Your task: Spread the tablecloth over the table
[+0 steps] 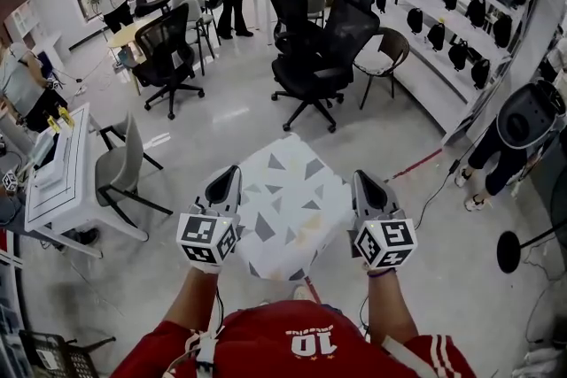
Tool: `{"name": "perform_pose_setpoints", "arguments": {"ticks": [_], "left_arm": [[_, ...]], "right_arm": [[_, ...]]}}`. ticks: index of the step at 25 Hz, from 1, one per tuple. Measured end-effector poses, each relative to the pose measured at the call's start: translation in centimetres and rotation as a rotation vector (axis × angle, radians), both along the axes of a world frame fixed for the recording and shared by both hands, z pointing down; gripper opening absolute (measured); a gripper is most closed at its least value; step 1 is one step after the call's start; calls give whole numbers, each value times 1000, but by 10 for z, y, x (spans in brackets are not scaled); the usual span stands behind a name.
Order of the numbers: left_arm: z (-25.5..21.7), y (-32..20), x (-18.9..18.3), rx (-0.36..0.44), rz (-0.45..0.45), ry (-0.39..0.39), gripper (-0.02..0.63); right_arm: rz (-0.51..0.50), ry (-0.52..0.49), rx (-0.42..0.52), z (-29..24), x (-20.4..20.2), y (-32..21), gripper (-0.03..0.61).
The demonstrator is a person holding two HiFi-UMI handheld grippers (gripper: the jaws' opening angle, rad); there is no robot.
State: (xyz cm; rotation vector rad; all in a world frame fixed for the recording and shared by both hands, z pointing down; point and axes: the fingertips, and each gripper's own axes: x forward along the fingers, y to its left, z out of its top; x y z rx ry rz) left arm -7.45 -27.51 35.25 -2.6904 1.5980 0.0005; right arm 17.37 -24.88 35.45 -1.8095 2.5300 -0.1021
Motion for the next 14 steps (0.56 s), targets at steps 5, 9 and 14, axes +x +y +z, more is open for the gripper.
{"name": "perform_pose_setpoints", "arguments": {"ticks": [5, 9, 14], "left_arm": [[0, -1, -1, -2, 1, -1, 8], [-2, -3, -2, 8, -1, -16, 8], [0, -3, -6, 8, 2, -16, 8]], "right_arm": [[20, -1, -7, 1, 4, -1, 14], [20, -3, -10, 3, 2, -2, 14], [19, -3, -10, 3, -2, -3, 14]]}}
